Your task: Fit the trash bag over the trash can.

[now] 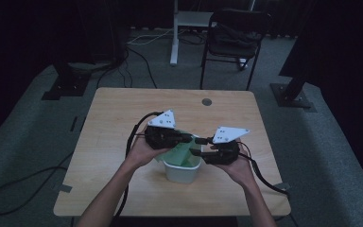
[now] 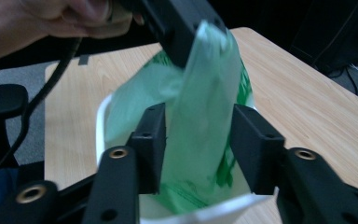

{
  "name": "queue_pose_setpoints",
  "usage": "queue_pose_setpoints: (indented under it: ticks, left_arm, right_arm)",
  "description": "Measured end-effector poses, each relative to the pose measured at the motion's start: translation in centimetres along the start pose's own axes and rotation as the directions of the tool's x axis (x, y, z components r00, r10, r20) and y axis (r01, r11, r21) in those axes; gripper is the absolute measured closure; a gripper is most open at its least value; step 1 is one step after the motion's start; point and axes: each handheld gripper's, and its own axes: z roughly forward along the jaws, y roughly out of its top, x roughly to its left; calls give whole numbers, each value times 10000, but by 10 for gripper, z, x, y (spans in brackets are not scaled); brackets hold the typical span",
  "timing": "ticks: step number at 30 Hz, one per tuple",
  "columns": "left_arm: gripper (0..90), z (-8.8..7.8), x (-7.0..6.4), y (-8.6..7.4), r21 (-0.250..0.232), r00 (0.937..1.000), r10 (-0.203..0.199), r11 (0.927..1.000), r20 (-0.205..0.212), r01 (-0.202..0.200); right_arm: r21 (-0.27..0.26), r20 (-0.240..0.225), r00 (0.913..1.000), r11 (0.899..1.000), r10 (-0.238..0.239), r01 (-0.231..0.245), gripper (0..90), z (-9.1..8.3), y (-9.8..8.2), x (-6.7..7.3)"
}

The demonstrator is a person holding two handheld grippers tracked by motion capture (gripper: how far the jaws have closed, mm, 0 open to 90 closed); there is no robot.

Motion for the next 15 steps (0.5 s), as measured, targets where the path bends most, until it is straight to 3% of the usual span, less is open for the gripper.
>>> queue_pose_setpoints:
  ticks: [2,5,10,15]
  left_arm:
    - [900,0,0,-1,78,10000,27,10000,18,-27]
    - [868,-3,2,-4,92,10000,-46,9999,-87,47]
    - [835,-13,7,-13,107,9988,-245,9996,-420,250]
    - [820,-25,12,-26,179,9963,-438,9988,-734,452]
  right_arm:
    - [154,99,9998,9998,-151,149,766,2,1,0]
    - [240,187,9997,9996,-163,159,887,2,0,-1]
    - [433,433,9990,9990,-105,86,896,-2,0,-3]
    - [382,649,9975,9988,271,-296,895,-7,-5,-11]
